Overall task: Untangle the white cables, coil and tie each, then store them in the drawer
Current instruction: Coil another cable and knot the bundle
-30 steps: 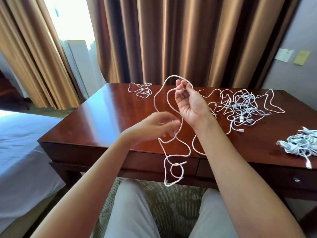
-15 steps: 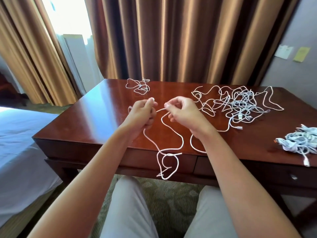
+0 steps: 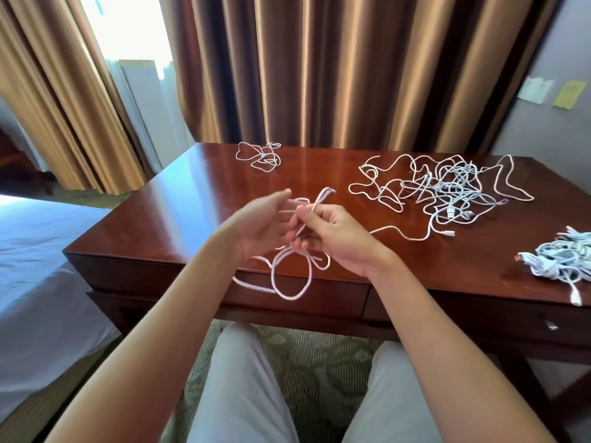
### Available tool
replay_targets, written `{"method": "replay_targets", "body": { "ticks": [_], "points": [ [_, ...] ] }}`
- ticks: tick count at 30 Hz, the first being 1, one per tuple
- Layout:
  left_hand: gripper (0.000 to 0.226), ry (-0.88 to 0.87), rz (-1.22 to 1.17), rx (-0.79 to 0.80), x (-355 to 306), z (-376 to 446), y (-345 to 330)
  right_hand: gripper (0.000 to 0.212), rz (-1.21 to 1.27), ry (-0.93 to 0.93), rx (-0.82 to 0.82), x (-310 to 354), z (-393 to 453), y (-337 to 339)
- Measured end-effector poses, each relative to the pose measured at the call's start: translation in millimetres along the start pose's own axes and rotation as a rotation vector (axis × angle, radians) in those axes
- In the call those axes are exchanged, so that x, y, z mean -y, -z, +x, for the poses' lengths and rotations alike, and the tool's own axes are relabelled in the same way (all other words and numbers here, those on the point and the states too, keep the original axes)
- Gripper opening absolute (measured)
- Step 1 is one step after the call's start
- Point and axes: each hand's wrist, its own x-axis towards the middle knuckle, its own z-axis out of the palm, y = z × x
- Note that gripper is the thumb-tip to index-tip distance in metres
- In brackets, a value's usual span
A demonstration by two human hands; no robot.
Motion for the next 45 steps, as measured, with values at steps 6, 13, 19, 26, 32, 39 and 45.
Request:
{"method": "replay_targets", "body": {
  "ticks": [6,13,19,26,32,39,45],
  "points": [
    [0.020,-0.023,0.274,0.076,21.1,-17.2,1.6,0.033,0.434,0.065,-0.327,5.1,8.5,4.6],
    [0.013,-0.165,0.323,0.095,28.9,-18.3,-1.8,0.027,0.665,0.078,-0.364,1.6,8.5,6.0],
    [0.027,-0.359,0.441,-0.202,29.7,-15.4,-5.3,0.032,0.283,-0.102,-0.390,6.5,-0.4,4.8],
    [0.031,-0.495,0.469,-0.257,23.3,-16.0,1.2,0.044,-0.964,0.308,-0.742,-10.6,-17.5,3.3],
    [0.025,-0.551,0.509,-0.256,20.1,-23.3,-0.7,0.023,-1.067,0.234,-0.800,-36.9,-11.8,9.6],
    [0.018,-0.483,0.638,-0.101,27.8,-26.6,2.4,0.017,-0.006,0.327,-0.544,-24.5,-5.5,-7.5],
    [0.030,-0.588,0.536,-0.166,35.6,-25.1,-13.6,0.034,-0.041,0.199,-0.419,-40.0,-5.6,-29.9]
  ]
}}
